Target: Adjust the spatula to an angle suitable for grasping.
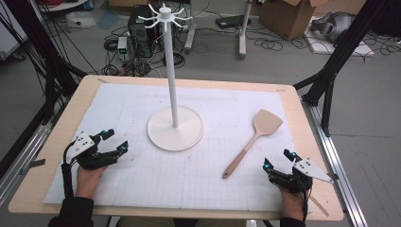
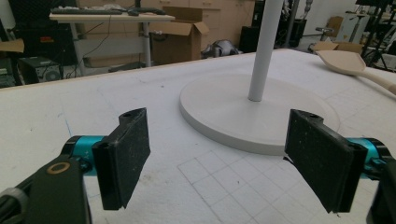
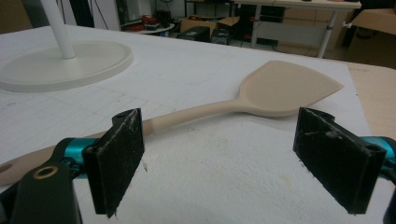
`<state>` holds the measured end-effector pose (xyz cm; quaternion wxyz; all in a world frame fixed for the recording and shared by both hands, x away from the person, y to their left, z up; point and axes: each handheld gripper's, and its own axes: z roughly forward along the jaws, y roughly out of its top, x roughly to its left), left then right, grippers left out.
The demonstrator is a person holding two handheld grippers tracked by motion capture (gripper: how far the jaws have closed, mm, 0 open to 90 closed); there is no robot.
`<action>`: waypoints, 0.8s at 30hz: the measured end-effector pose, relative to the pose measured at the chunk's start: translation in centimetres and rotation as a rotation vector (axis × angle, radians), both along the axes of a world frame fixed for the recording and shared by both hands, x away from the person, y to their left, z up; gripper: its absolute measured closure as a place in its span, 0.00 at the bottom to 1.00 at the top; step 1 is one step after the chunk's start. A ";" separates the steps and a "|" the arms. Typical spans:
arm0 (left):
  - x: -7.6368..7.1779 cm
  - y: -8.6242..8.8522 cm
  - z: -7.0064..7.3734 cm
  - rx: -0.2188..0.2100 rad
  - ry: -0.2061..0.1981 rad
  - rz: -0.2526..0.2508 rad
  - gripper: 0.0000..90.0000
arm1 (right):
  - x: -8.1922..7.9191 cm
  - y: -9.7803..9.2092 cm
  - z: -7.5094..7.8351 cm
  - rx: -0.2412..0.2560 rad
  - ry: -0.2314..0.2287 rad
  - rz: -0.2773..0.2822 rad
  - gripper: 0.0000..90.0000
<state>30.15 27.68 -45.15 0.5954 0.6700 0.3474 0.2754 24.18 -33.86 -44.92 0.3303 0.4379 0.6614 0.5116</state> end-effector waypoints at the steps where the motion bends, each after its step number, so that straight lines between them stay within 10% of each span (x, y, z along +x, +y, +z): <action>1: 0.0 0.0 0.0 0.002 -0.001 0.001 0.25 | 0.0 0.0 0.0 0.001 0.000 -0.001 0.17; 17: -0.1 -0.1 0.3 0.017 0.009 0.026 0.27 | 0.1 0.1 0.0 -0.013 0.010 -0.002 0.17; 24: -0.6 -2.5 2.6 0.032 0.002 -0.015 0.27 | 0.1 0.1 0.0 -0.013 0.009 -0.008 0.17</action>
